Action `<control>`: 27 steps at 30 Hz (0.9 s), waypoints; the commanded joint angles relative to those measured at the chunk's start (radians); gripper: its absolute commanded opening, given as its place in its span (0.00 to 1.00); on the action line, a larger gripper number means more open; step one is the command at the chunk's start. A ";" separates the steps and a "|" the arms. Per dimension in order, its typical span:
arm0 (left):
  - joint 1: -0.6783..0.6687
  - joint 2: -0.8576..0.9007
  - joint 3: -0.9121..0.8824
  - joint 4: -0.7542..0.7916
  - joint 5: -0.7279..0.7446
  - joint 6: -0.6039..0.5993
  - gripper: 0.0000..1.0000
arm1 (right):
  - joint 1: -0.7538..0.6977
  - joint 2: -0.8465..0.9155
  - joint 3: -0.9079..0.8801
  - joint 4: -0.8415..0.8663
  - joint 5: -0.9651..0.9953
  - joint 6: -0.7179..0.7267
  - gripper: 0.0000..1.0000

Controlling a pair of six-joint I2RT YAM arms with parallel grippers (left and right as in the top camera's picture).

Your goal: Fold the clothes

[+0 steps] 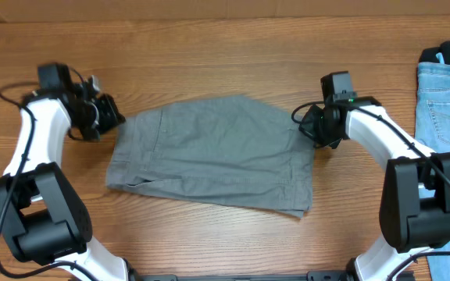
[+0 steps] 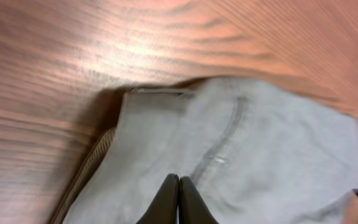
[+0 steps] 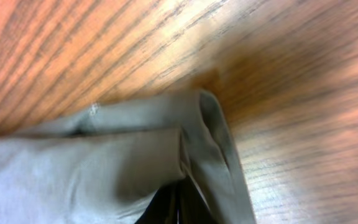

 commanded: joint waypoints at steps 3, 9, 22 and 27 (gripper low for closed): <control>-0.011 -0.030 0.311 -0.273 -0.055 0.079 0.04 | -0.013 -0.128 0.202 -0.171 0.074 -0.043 0.04; -0.119 -0.051 0.358 -0.516 -0.054 0.095 0.04 | 0.016 -0.239 0.270 -0.343 0.018 -0.106 0.57; -0.447 -0.051 -0.034 -0.404 -0.050 0.024 0.04 | 0.084 -0.220 0.056 -0.408 -0.189 -0.106 0.37; -0.453 -0.051 -0.217 -0.271 -0.051 -0.013 0.04 | 0.118 -0.220 -0.053 -0.282 -0.219 -0.089 0.31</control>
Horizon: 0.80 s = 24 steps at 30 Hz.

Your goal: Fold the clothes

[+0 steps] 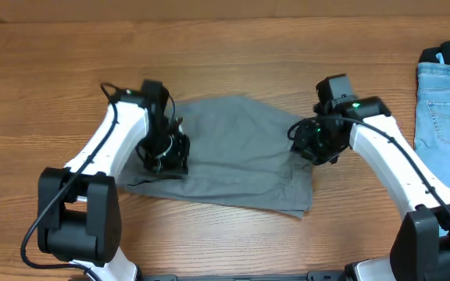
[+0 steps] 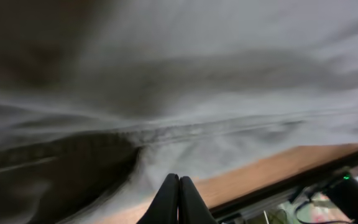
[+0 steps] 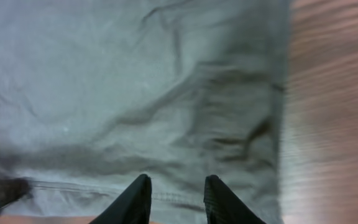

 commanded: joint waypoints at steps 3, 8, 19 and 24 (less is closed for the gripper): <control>0.035 -0.011 -0.152 0.109 -0.034 -0.056 0.04 | 0.031 0.000 -0.137 0.137 -0.040 0.035 0.29; 0.087 -0.011 -0.219 0.122 -0.065 -0.065 0.04 | 0.032 0.005 -0.274 0.248 -0.041 0.132 0.25; 0.248 -0.011 -0.242 0.009 -0.141 -0.067 0.04 | -0.045 0.006 -0.359 0.198 -0.039 0.248 0.04; 0.296 -0.018 -0.240 -0.022 -0.137 -0.057 0.04 | -0.122 0.005 -0.336 0.167 -0.015 0.248 0.04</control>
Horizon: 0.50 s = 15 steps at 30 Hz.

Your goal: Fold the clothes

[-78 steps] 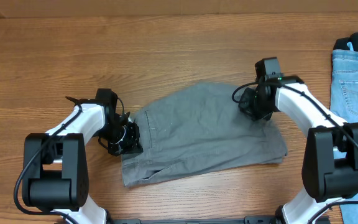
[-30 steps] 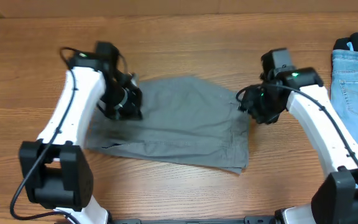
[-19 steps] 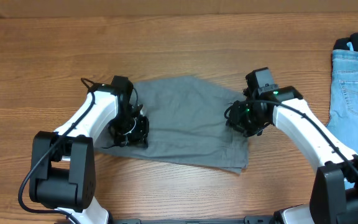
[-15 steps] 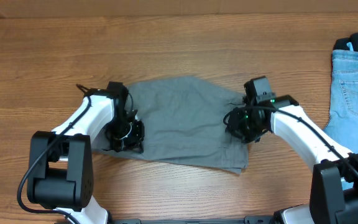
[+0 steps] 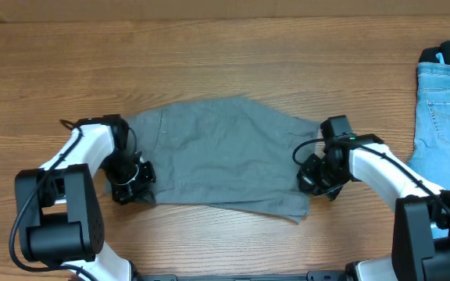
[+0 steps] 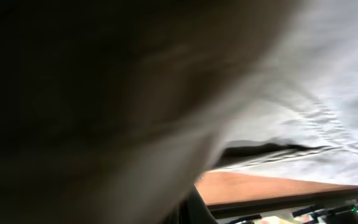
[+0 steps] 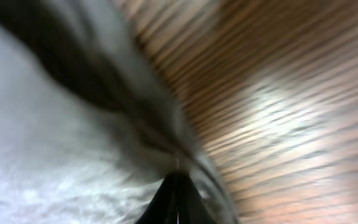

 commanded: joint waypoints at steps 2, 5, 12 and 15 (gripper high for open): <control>0.027 -0.029 0.000 -0.015 -0.027 0.001 0.04 | -0.070 0.000 0.052 -0.057 0.050 0.018 0.04; 0.026 -0.066 0.039 -0.041 -0.027 0.001 0.04 | -0.115 -0.023 0.154 -0.154 0.137 0.005 0.04; 0.016 -0.200 0.186 -0.034 -0.025 0.001 0.04 | -0.103 -0.073 0.434 -0.219 0.157 -0.147 0.19; -0.007 -0.228 0.210 0.076 -0.023 0.024 0.04 | -0.073 -0.073 0.452 -0.133 0.115 -0.183 0.51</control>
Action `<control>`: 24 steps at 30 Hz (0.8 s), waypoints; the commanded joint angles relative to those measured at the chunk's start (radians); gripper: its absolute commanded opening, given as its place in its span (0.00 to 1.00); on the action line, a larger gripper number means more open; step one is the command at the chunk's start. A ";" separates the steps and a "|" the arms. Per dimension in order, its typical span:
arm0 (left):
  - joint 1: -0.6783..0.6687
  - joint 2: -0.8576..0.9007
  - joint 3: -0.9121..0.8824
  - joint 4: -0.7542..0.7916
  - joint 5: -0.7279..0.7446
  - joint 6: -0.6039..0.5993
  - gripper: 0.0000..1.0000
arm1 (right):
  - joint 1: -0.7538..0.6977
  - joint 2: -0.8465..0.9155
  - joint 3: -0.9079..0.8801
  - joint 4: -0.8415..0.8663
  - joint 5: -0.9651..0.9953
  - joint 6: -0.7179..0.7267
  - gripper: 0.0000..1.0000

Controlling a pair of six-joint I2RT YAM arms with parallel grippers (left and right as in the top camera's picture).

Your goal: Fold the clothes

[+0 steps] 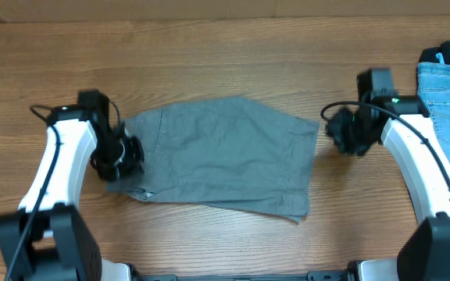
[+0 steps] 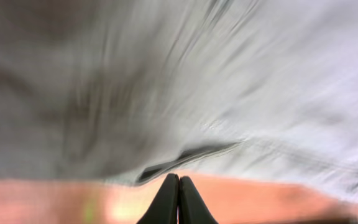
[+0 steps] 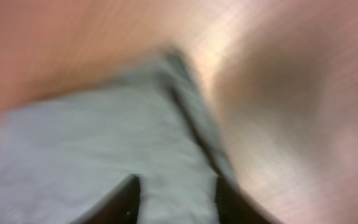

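Grey shorts (image 1: 217, 156) lie spread flat on the middle of the wooden table. My left gripper (image 1: 119, 158) is at their left edge. It is shut (image 2: 179, 180), its tips over bare wood just below the blurred hem (image 2: 185, 152), with nothing seen between them. My right gripper (image 1: 342, 133) is just right of the shorts' far right corner (image 1: 312, 129). It is open (image 3: 176, 199), and the grey corner cloth (image 3: 104, 143) shows between its dark fingers (image 3: 129, 190).
Folded blue jeans (image 1: 448, 101) lie at the right edge of the table (image 1: 225, 47), close behind my right arm. Bare wood surrounds the shorts on all sides.
My left gripper has moved from the shorts' near left corner up to their left edge, still shut. My right gripper has moved from the near right edge to the far right corner and opened.
Both grippers were first shut at the shorts' far corners. Then the left one was shut over the left half and the right one open over the right half. Later both were shut at the near corners. The shorts lie spread much as before.
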 commanded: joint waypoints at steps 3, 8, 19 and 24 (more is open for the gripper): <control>-0.056 -0.022 0.036 0.185 0.004 0.020 0.04 | 0.076 0.005 0.016 0.111 -0.026 -0.074 0.40; -0.105 0.072 0.036 0.322 0.003 0.024 0.04 | 0.139 0.100 0.014 0.182 -0.027 -0.067 0.33; -0.069 0.393 0.036 0.386 -0.107 0.016 0.04 | 0.130 0.408 0.013 0.111 0.032 -0.004 0.04; -0.011 0.462 0.036 0.386 -0.125 0.016 0.04 | 0.085 0.474 0.013 0.106 0.057 0.009 0.04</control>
